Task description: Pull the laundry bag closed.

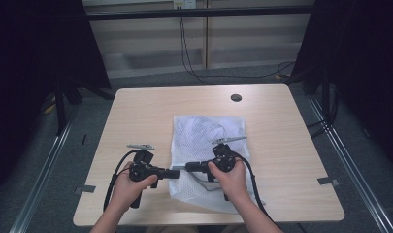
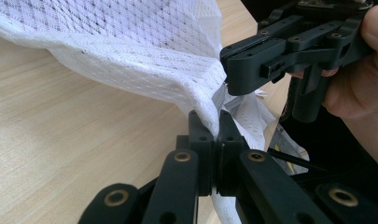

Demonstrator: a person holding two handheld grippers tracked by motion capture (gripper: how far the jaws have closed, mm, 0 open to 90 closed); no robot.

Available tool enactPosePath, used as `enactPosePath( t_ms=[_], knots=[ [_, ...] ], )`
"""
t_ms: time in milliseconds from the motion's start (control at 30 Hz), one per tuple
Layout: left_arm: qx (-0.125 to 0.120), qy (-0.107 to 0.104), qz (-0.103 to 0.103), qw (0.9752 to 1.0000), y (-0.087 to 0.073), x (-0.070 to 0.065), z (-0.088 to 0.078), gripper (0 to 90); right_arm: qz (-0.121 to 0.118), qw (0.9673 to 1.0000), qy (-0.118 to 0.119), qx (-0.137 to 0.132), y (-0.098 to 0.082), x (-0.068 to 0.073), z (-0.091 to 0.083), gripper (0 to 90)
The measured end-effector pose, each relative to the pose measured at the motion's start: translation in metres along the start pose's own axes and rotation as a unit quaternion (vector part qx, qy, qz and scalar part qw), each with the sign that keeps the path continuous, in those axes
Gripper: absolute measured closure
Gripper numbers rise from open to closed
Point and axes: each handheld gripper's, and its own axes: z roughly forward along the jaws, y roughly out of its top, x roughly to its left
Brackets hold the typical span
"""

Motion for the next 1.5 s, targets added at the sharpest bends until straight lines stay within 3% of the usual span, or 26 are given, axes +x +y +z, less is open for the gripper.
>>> enactPosePath(
  t_ms=[200, 367, 433, 533, 633, 800, 867, 900, 1500],
  knots=[
    [0.0, 0.001, -0.004, 1.0, 0.0, -0.001, 0.0, 88.3, 0.003, 1.0, 0.004, 0.001, -0.001, 0.0, 0.0, 87.8],
    [0.005, 0.004, 0.008, 0.9999, 0.0, -0.001, -0.001, 88.3, 0.005, 0.9999, 0.009, -0.003, -0.002, -0.001, 0.0, 87.8],
    [-0.002, 0.004, -0.002, 1.0, 0.0, 0.0, -0.003, 88.3, 0.002, 1.0, 0.003, -0.001, -0.002, -0.002, -0.001, 87.8],
    [-0.002, 0.004, 0.006, 1.0, 0.0, 0.001, -0.005, 88.3, 0.013, 0.9999, 0.004, -0.005, -0.003, -0.006, -0.005, 87.8],
    [0.0, 0.004, 0.004, 1.0, 0.0, 0.001, -0.005, 88.3, 0.002, 1.0, 0.0, -0.003, -0.003, -0.006, -0.005, 87.8],
    [-0.005, 0.0, -0.007, 1.0, -0.001, 0.001, -0.008, 88.3, 0.005, 1.0, -0.001, -0.002, -0.004, -0.008, -0.01, 87.8],
    [-0.002, 0.003, 0.0, 1.0, -0.001, 0.002, -0.008, 88.3, 0.008, 1.0, 0.001, -0.003, -0.005, -0.01, -0.012, 87.8],
    [-0.003, 0.0, -0.008, 1.0, -0.001, 0.0, -0.007, 88.3, 0.008, 1.0, 0.001, -0.004, -0.005, -0.01, -0.013, 87.8],
    [0.0, 0.0, -0.008, 1.0, 0.0, 0.001, -0.007, 88.3, 0.01, 1.0, 0.002, 0.001, -0.005, -0.01, -0.015, 87.9]
  ],
)
